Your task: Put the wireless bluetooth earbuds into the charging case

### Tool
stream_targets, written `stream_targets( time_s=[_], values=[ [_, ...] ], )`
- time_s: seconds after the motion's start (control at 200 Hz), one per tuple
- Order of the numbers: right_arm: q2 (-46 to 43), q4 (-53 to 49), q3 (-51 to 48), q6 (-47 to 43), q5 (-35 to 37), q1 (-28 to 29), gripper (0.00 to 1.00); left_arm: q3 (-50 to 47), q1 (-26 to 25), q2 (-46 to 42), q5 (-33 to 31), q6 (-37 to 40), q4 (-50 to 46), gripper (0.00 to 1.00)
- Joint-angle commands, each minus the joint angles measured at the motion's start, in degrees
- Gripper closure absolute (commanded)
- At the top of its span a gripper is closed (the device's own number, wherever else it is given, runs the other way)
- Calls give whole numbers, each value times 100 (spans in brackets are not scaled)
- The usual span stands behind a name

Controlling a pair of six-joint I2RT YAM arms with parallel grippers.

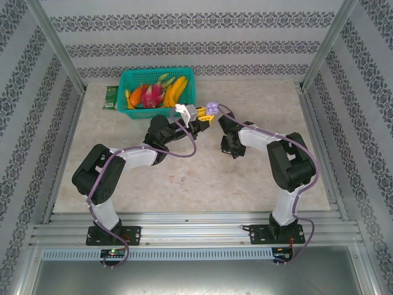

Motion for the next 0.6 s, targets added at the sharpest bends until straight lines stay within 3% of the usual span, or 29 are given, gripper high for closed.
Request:
stream_targets(
  time_s=[0.0, 0.595],
  values=[
    [-261, -161, -103, 111, 102, 47, 76, 52, -14, 68, 99, -98, 374, 100],
    [-1827, -131, -888, 215, 490, -165, 78, 24, -15, 50, 64, -19, 374, 100]
  ],
)
